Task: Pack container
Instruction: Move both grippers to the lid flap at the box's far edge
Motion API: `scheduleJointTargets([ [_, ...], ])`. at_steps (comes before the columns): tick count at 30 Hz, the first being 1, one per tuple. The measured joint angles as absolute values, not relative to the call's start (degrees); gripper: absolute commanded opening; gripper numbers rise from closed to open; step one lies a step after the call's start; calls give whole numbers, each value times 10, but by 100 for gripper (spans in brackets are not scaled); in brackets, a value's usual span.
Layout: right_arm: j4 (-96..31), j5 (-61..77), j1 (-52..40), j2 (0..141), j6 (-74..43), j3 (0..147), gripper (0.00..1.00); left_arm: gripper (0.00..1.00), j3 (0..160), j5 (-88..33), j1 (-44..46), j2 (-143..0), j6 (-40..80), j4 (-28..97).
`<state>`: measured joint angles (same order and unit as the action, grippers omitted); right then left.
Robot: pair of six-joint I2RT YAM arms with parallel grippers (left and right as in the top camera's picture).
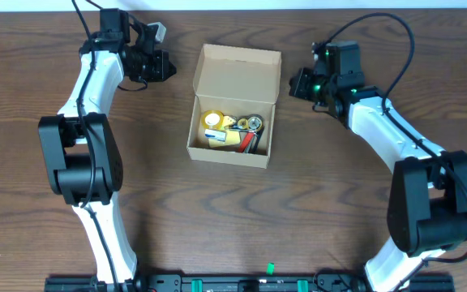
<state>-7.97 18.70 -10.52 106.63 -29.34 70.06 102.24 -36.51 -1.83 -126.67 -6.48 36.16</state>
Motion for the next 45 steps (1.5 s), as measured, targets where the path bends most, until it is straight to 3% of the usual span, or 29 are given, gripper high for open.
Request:
scheduleJointTargets([
  [45, 70, 261, -107, 1129, -356, 701, 1, 5, 1022, -367, -18, -1267, -65, 361],
])
